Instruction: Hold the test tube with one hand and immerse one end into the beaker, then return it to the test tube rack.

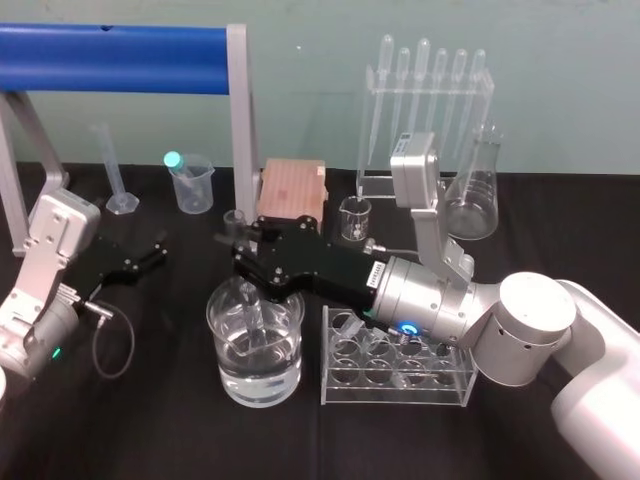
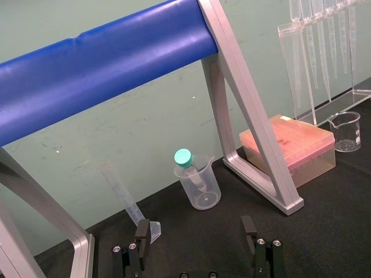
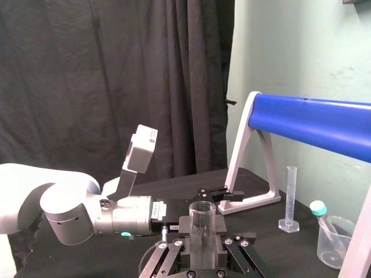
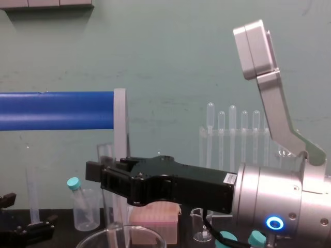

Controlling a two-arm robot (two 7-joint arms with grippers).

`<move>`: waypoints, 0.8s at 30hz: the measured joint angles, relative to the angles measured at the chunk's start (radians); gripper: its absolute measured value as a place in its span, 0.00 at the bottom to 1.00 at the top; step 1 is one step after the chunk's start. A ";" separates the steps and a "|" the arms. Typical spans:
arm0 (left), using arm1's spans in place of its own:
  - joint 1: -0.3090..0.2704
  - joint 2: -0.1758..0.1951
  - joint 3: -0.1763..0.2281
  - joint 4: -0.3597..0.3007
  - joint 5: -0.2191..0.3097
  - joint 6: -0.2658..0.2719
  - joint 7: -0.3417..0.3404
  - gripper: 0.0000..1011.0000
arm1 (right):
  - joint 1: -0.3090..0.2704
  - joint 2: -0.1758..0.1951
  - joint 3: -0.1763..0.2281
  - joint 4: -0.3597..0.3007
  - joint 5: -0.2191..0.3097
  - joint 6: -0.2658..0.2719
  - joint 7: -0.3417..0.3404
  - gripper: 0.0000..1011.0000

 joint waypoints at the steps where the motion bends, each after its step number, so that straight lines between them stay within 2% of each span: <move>1: 0.000 0.000 0.000 0.000 0.000 0.000 0.000 0.99 | 0.000 -0.001 0.001 0.003 0.000 0.003 0.001 0.23; 24: 0.000 0.000 0.000 0.000 0.000 0.000 0.000 0.99 | 0.001 -0.002 0.004 0.010 0.001 0.009 0.009 0.23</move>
